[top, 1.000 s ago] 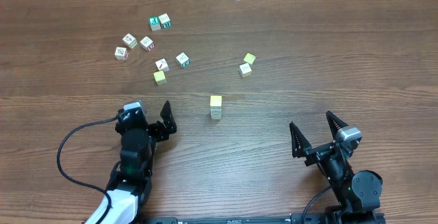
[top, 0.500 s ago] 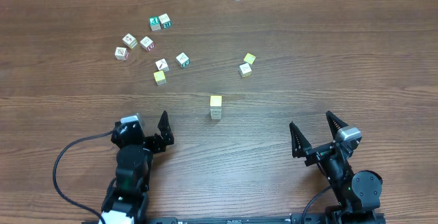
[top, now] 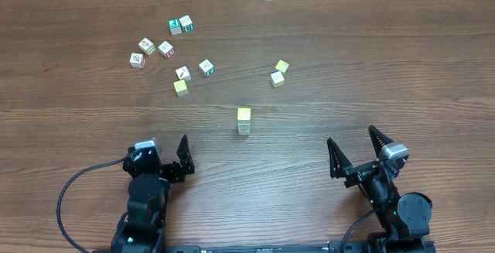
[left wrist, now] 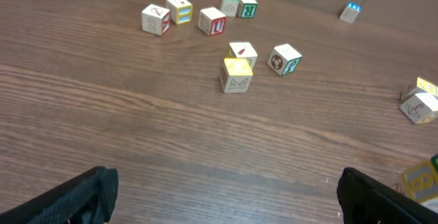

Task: Form a tower

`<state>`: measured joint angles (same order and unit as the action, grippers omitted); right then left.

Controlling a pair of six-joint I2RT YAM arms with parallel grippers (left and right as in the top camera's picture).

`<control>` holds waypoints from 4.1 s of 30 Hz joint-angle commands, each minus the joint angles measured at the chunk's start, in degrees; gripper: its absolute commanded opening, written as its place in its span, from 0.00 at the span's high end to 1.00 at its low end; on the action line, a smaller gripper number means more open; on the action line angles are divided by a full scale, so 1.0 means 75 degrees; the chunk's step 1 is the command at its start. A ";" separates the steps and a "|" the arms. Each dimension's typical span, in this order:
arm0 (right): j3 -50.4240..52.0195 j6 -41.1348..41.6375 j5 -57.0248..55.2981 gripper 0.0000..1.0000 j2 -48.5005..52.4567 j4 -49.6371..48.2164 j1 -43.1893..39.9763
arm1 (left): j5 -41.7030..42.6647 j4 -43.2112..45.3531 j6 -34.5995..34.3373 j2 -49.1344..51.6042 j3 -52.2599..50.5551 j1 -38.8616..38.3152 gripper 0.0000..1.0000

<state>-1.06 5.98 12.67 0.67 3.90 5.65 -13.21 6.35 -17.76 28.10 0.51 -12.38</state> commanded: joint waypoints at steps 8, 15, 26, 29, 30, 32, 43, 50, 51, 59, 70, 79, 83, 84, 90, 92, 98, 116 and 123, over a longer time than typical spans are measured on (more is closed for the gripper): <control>0.0079 0.0020 0.0009 0.00 -0.0067 -0.0041 -0.0035 | -0.0122 -0.1306 0.0787 -0.2527 -0.0032 -0.0050 0.00; 0.0079 0.0020 0.0009 0.00 -0.0067 -0.0041 -0.0035 | -0.0093 -0.1329 0.1419 -0.3229 -0.0032 -0.0032 0.00; 0.0079 0.0020 0.0009 0.00 -0.0067 -0.0041 -0.0035 | 0.0458 -0.1387 0.1600 -0.3727 -0.0020 0.0935 0.00; 0.0079 0.0020 0.0009 0.00 -0.0067 -0.0041 -0.0035 | 0.0493 -0.1390 0.1609 -0.3727 -0.0020 0.1137 0.00; 0.0079 0.0020 0.0009 0.00 -0.0067 -0.0041 -0.0035 | 0.0490 -0.1390 0.1682 -0.3727 -0.0020 0.1142 0.00; 0.0079 0.0020 0.0009 0.00 -0.0067 -0.0041 -0.0035 | 0.0490 -0.1393 0.1845 -0.3727 -0.0020 0.1142 0.00; 0.0079 0.0020 0.0009 0.00 -0.0067 -0.0041 -0.0035 | 0.0484 -0.1341 0.1915 -0.3727 -0.0020 0.1148 0.00; 0.0079 0.0020 0.0009 0.00 -0.0067 -0.0041 -0.0035 | 0.0487 -0.1335 0.1918 -0.3719 -0.0020 0.1207 0.00; 0.0079 0.0020 0.0009 0.00 -0.0067 -0.0041 -0.0035 | 0.0487 -0.1338 0.1915 -0.3719 -0.0020 0.1207 0.00; 0.0079 0.0020 0.0009 0.00 -0.0067 -0.0041 -0.0035 | 0.0487 -0.1338 0.1915 -0.3719 -0.0020 0.1207 0.00; 0.0079 0.0020 0.0009 0.00 -0.0067 -0.0041 -0.0035 | 0.0487 -0.1335 0.1915 -0.3719 -0.0020 0.1207 0.00; 0.0079 0.0020 0.0009 0.00 -0.0067 -0.0041 -0.0035 | 0.0487 -0.1338 0.1915 -0.3713 -0.0020 0.1207 0.00; 0.0079 0.0020 0.0009 0.00 -0.0067 -0.0041 -0.0035 | 0.0487 -0.1335 0.1915 -0.3713 -0.0020 0.1207 0.01; 0.0079 0.0020 0.0009 0.00 -0.0067 -0.0041 -0.0035 | 0.0487 -0.1335 0.1915 -0.3713 -0.0020 0.1207 0.00; 0.0079 0.0020 0.0009 0.00 -0.0067 -0.0041 -0.0035 | 0.0487 -0.1338 0.1915 -0.3713 -0.0020 0.1207 0.00; 0.0079 0.0020 0.0009 0.00 -0.0067 -0.0041 -0.0035 | 0.0487 -0.1338 0.1915 -0.3713 -0.0020 0.1207 0.00; 0.0079 0.0020 0.0009 0.00 -0.0067 -0.0041 -0.0035 | 0.0487 -0.1335 0.1915 -0.3713 -0.0020 0.1207 0.00; 0.0079 0.0020 0.0009 0.00 -0.0067 -0.0041 -0.0035 | 0.0487 -0.1338 0.1915 -0.3713 -0.0020 0.1207 0.00; 0.0079 0.0020 0.0009 0.00 -0.0067 -0.0041 -0.0035 | 0.0487 -0.1338 0.1915 -0.3713 -0.0020 0.1207 0.00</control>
<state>-1.06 5.98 12.69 0.69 3.90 5.65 -10.09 -3.64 -4.25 0.89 0.51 -3.64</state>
